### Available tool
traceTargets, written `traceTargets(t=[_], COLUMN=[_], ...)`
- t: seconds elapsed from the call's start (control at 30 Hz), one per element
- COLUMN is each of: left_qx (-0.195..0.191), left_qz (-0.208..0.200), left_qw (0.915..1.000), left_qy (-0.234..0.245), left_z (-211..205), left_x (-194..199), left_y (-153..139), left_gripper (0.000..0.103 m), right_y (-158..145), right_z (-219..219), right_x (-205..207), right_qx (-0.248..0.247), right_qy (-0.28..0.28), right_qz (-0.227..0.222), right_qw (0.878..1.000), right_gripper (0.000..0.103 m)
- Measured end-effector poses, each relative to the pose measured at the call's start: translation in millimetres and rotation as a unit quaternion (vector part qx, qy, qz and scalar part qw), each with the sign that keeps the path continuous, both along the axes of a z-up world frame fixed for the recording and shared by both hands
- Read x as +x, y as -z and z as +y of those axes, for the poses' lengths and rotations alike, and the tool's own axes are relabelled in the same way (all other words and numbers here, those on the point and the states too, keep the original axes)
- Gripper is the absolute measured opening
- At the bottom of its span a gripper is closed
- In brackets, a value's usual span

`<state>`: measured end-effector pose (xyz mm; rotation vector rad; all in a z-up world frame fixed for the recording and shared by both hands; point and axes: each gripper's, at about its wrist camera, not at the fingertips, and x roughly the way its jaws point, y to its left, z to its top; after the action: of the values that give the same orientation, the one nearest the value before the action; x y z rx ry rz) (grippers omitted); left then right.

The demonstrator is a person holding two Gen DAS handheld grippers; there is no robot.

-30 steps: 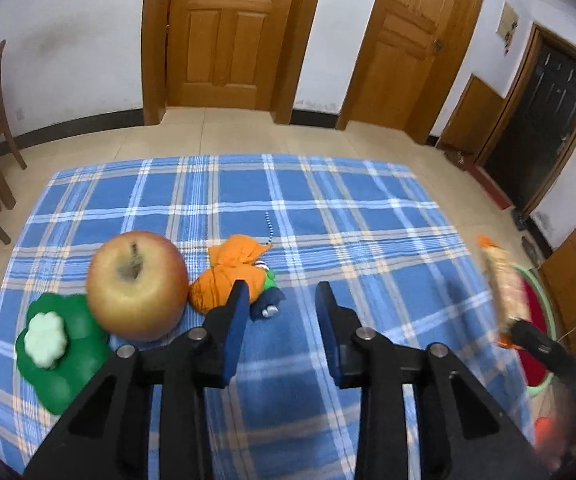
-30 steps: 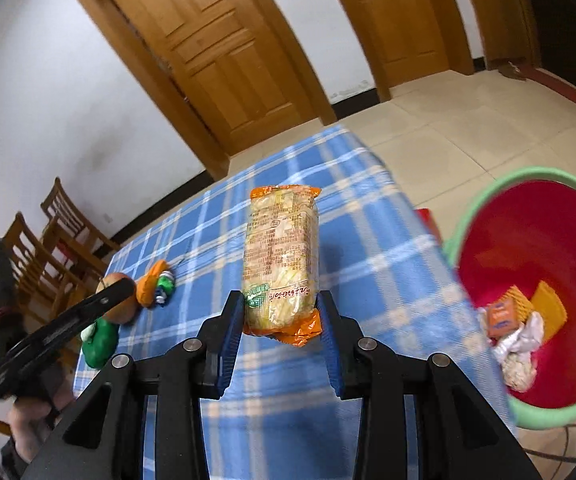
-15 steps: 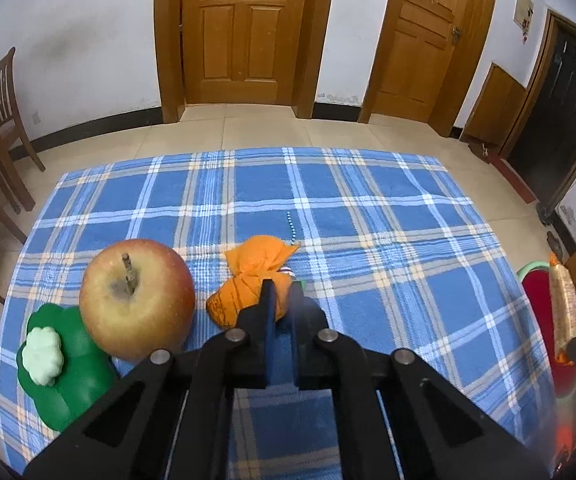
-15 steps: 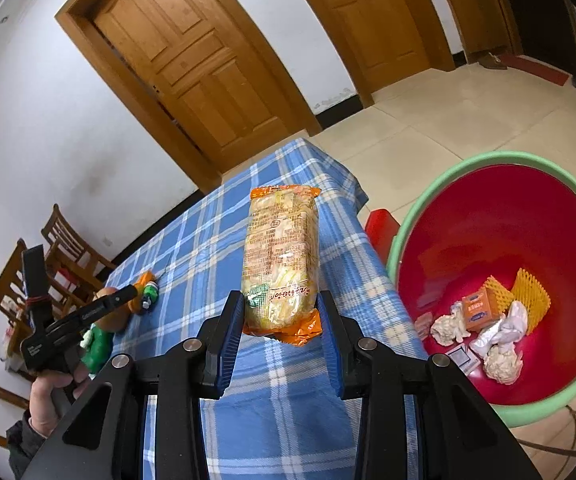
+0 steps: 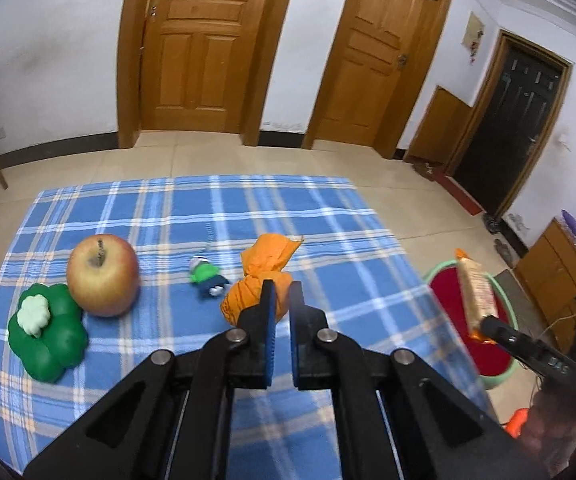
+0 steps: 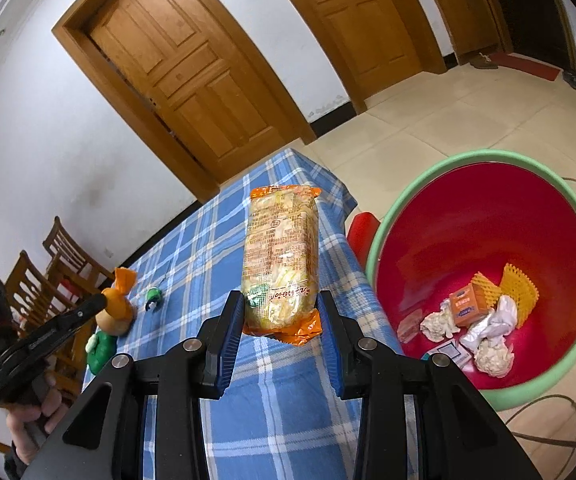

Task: Collect trash
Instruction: 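Carry both items over the bucket and open both tools to drop them in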

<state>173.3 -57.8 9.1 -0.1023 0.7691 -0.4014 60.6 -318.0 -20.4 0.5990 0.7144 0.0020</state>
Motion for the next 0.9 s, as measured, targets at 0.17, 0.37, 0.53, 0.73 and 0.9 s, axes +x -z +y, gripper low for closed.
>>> traceTargets(t=[0.17,0.37,0.53,0.73,0.9], left_qx=[-0.008,-0.015,-0.015,-0.009,0.005], left_qz=[0.005,0.009,0.006,0.005,0.009], left_qw=[0.9997,0.9982,0.9964,0.9940,0.9916], left_qy=[0.024,0.057,0.084,0.109,0.129], left_z=[-21.9,-58.8,-88.0,-118.0,-143.8], left_x=[-14.9,-27.2,-35.4,-41.8,-44.3], left_y=[-5.7,-5.2,-7.7,-7.3,-1.6], left_gripper=[0.004,0.004,0.004,0.004,0.004], right_y=[-4.3,-7.8,-7.1,3.2,10.5], right_z=[-8.5,-26.3,-48.1,-71.4,-87.7], right_x=[-14.4,-35.3,-51.4,-62.9,-64.6], right_qx=[0.000,-0.009,-0.016,-0.019,-0.021], right_qy=[0.012,0.036,0.065,0.095,0.117], right_qz=[-0.006,-0.006,0.000,0.020,0.037], right_qw=[1.000,0.999,0.998,0.995,0.992], right_gripper=[0.037,0.037,0.037,0.037,0.038])
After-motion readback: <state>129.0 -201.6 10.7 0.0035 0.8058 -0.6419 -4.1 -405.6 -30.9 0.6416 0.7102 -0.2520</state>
